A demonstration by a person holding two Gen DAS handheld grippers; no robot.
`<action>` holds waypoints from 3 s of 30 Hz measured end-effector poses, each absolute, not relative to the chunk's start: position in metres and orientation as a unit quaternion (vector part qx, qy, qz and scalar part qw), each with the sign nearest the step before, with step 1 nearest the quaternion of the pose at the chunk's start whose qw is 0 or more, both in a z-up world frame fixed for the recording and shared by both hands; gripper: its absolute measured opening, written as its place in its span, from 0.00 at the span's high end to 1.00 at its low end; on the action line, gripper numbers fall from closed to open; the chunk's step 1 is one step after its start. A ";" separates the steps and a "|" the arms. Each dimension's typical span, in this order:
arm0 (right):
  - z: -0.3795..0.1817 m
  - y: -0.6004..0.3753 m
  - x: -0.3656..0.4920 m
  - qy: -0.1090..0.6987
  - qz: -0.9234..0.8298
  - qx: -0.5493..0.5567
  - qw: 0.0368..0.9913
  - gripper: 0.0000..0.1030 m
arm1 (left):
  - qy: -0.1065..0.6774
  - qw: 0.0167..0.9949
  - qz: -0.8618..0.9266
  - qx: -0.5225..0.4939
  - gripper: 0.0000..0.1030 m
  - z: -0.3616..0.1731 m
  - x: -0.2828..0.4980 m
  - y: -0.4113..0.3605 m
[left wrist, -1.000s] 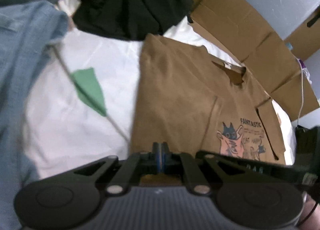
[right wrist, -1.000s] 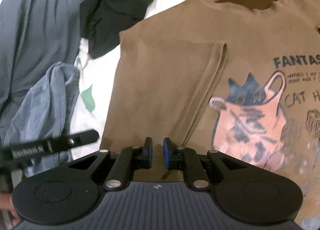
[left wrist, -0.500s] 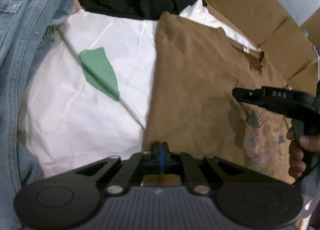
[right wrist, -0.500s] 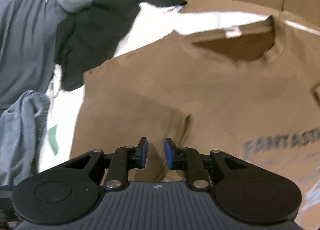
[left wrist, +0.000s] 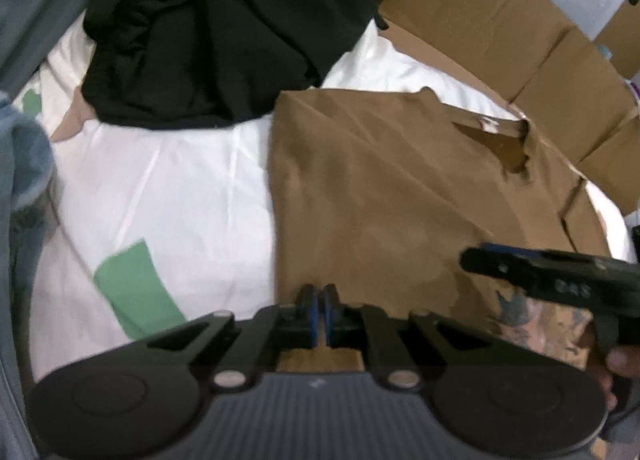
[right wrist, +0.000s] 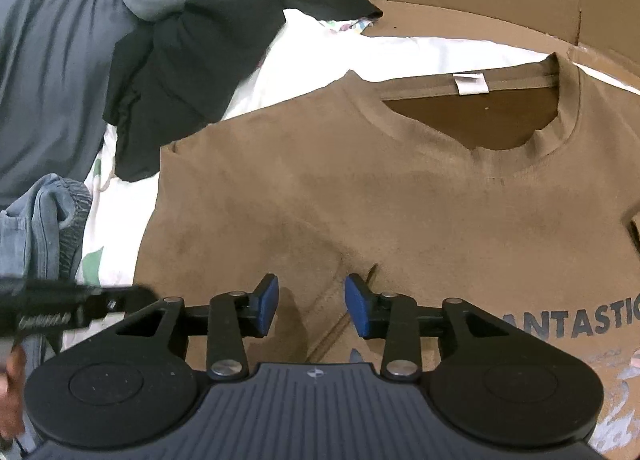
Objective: Fold clothes
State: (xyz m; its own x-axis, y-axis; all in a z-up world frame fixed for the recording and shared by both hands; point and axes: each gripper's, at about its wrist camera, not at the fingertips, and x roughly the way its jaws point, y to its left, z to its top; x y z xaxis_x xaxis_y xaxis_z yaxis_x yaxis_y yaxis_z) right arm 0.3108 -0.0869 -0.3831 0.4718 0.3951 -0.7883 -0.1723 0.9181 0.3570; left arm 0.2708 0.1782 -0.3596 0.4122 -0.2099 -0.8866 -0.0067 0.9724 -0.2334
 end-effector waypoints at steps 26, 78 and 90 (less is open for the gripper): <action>-0.385 -0.097 0.288 0.474 0.171 0.120 0.855 0.48 | 0.540 0.838 -0.032 -0.070 0.78 -0.353 0.344 0.167; 0.106 -0.342 0.027 0.420 0.045 0.073 0.903 0.02 | 0.540 0.832 -0.053 -0.115 0.00 -0.012 0.064 0.120; 0.159 -0.361 -0.055 0.403 0.020 -0.004 0.915 0.02 | 0.490 0.867 -0.058 -0.070 0.00 0.038 0.003 0.107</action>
State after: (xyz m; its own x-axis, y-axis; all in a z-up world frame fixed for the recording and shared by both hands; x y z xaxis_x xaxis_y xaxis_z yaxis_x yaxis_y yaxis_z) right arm -0.0548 -0.3613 0.1593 0.6742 0.0327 -0.7378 -0.0394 0.9992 0.0083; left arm 0.0029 0.1066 0.0381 0.5134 -0.1693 -0.8413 0.0317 0.9834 -0.1786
